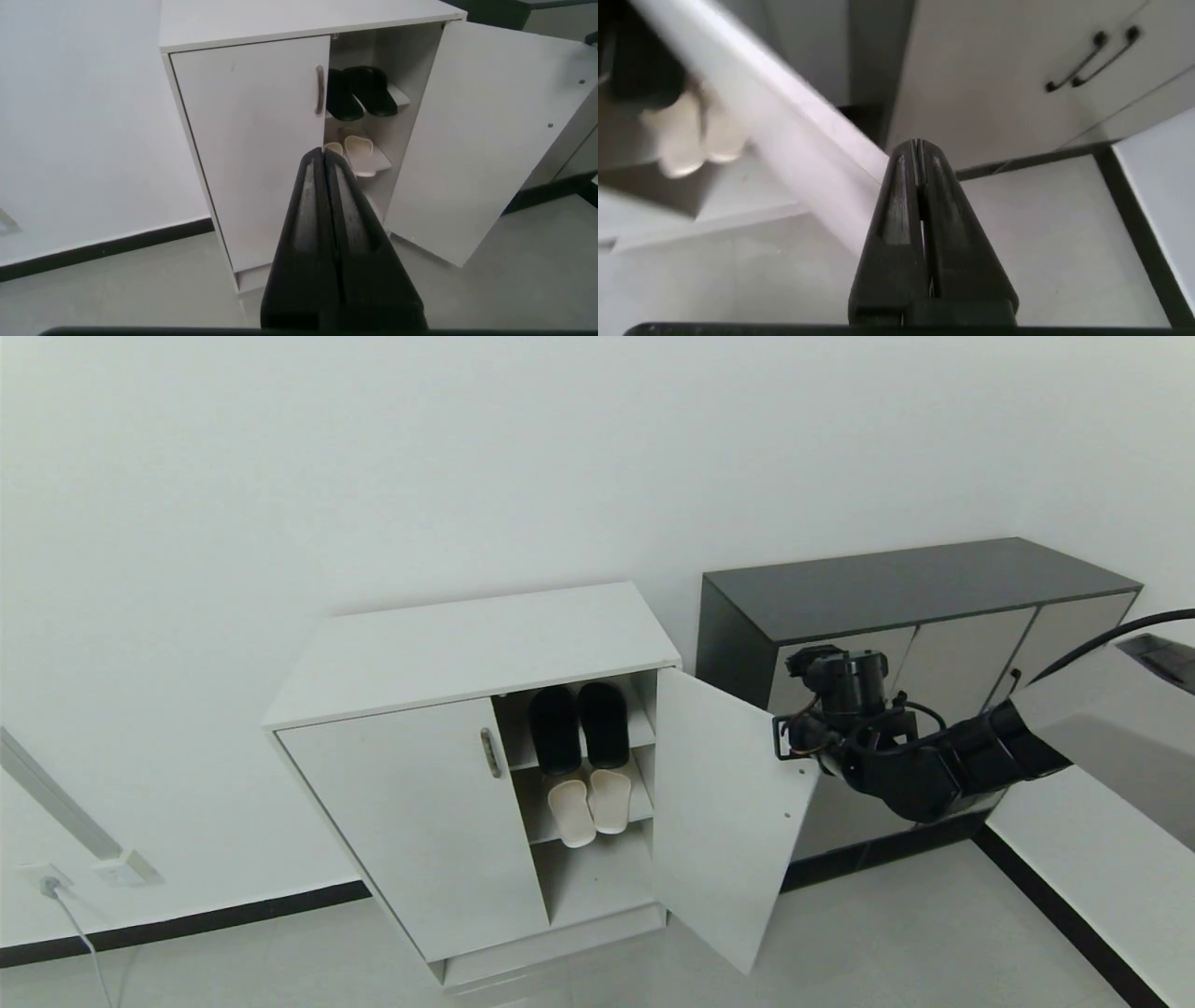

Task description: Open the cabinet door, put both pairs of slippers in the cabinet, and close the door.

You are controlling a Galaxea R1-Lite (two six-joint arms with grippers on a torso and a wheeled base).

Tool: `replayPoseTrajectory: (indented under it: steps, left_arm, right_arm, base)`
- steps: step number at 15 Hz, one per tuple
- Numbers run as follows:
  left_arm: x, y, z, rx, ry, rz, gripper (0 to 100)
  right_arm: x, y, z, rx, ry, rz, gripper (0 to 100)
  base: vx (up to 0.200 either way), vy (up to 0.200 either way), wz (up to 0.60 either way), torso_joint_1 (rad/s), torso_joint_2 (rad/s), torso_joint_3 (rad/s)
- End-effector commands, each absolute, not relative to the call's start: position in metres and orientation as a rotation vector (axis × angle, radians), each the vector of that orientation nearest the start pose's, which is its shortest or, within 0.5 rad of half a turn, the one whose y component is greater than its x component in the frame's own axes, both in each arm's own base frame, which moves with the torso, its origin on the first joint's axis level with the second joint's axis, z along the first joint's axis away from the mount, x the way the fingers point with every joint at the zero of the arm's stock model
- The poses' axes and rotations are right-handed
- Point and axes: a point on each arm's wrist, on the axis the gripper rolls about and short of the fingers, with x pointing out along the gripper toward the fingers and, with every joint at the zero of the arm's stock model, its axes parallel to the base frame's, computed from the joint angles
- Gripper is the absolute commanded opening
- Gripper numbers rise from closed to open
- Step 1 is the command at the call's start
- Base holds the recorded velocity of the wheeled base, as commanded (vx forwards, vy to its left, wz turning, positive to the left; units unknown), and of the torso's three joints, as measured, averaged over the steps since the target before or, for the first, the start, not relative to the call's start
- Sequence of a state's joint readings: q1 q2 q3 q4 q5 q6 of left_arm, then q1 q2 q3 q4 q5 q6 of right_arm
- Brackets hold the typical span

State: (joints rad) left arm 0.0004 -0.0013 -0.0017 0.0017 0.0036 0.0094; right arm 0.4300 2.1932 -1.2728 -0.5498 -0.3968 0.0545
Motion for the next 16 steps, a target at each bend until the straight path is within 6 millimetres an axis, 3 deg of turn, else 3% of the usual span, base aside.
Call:
replayPoseTrajectory:
  steps: [1,4,7,12,16]
  left_arm:
    - [-0.023,0.000,0.076,0.009,0.000,0.005,0]
    - [-0.023,0.000,0.076,0.008,0.000,0.005,0]
    - [-0.023,0.000,0.076,0.009,0.000,0.006,0]
    - [-0.023,0.000,0.076,0.008,0.000,0.005,0]
    - [-0.023,0.000,0.076,0.006,0.000,0.006,0]
  right_arm:
    - [0.370,0.189,0.129,-0.097,0.328,0.088,0]
    - [0.336,0.208,0.138,-0.111,0.330,0.167,0]
    - [0.319,0.214,0.146,-0.114,0.321,0.203,0]
    - [0.325,0.212,0.125,-0.132,0.372,0.196,0]
    - [0.322,0.217,0.128,-0.112,0.326,0.280,0]
  base:
    - [0.000,0.000,0.00,0.000,0.00,0.000]
    - [0.000,0.000,0.00,0.000,0.00,0.000]
    - [0.000,0.000,0.00,0.000,0.00,0.000]
    - [0.000,0.000,0.00,0.000,0.00,0.000]
    - [0.000,0.000,0.00,0.000,0.00,0.000]
